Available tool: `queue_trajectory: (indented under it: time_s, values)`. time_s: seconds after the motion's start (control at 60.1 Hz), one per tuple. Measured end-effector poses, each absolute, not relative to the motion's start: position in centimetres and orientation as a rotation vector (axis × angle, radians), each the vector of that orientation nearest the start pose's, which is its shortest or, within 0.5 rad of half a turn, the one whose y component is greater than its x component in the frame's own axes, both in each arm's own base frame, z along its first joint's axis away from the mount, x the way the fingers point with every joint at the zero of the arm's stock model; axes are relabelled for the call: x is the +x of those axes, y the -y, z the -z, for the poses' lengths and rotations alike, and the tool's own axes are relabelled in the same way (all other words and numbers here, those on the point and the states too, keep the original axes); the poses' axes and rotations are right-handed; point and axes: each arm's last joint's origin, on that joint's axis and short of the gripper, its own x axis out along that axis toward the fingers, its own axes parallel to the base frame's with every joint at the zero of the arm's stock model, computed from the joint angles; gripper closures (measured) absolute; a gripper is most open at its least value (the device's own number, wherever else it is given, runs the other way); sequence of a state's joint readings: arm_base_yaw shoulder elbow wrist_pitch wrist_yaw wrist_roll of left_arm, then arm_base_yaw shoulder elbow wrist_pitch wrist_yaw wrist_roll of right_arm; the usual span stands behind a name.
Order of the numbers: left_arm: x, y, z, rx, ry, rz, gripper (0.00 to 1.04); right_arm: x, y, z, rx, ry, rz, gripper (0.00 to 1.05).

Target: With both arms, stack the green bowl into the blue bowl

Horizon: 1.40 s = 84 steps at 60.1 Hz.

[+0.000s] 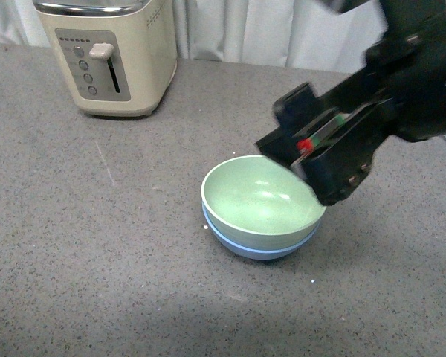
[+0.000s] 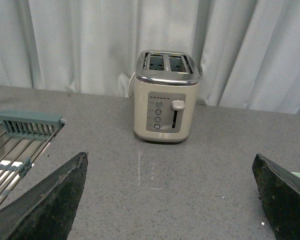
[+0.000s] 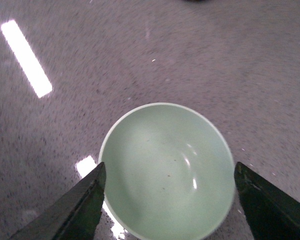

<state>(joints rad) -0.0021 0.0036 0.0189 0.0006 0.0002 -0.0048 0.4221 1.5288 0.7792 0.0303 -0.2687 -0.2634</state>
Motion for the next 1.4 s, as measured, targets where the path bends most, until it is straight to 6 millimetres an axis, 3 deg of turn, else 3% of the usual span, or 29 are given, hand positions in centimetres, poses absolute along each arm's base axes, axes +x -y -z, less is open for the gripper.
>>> queue_trajectory:
  time_s: [0.083,0.349,0.516,0.582,0.649,0.749,0.815,1.032,1.231,1.398]
  values:
    - [9.7,0.0,-17.0,-0.005,0.016,0.002,0.06,26.0,-11.0,-18.3,-0.189,-0.642,-0.594,0.07]
    - [9.7,0.0,-17.0,-0.005,0.016,0.002,0.06,20.8,-5.3,-16.7,-0.006,-0.574,-0.141,0.09]
    - [9.7,0.0,-17.0,-0.004,0.016,0.002,0.06,20.1,-4.6,-17.1,0.054,-0.525,-0.079,0.09]
    - [9.7,0.0,-17.0,-0.005,0.016,0.002,0.06,20.3,-4.4,-15.8,0.014,-0.380,-0.020,0.18]
    - [9.7,0.0,-17.0,-0.004,0.017,0.003,0.06,19.2,-3.9,-14.6,0.001,-0.233,-0.014,0.31]
    - [9.7,0.0,-17.0,-0.004,0.015,-0.001,0.06,18.1,-3.1,-15.7,0.010,-0.054,-0.005,0.47]
    - [9.7,0.0,-17.0,-0.005,0.017,0.000,0.06,17.6,-2.6,-16.4,0.011,-0.003,-0.005,0.59]
    - [9.7,0.0,-17.0,-0.004,0.017,0.000,0.06,15.5,-1.5,-16.1,0.001,-0.020,-0.006,1.03]
    - [9.7,0.0,-17.0,-0.005,0.017,0.002,0.06,14.1,-0.1,-16.3,0.000,-0.014,0.002,1.04]
    - [9.7,0.0,-17.0,-0.004,0.017,0.001,0.06,13.3,0.0,-16.5,0.000,-0.002,-0.001,1.04]
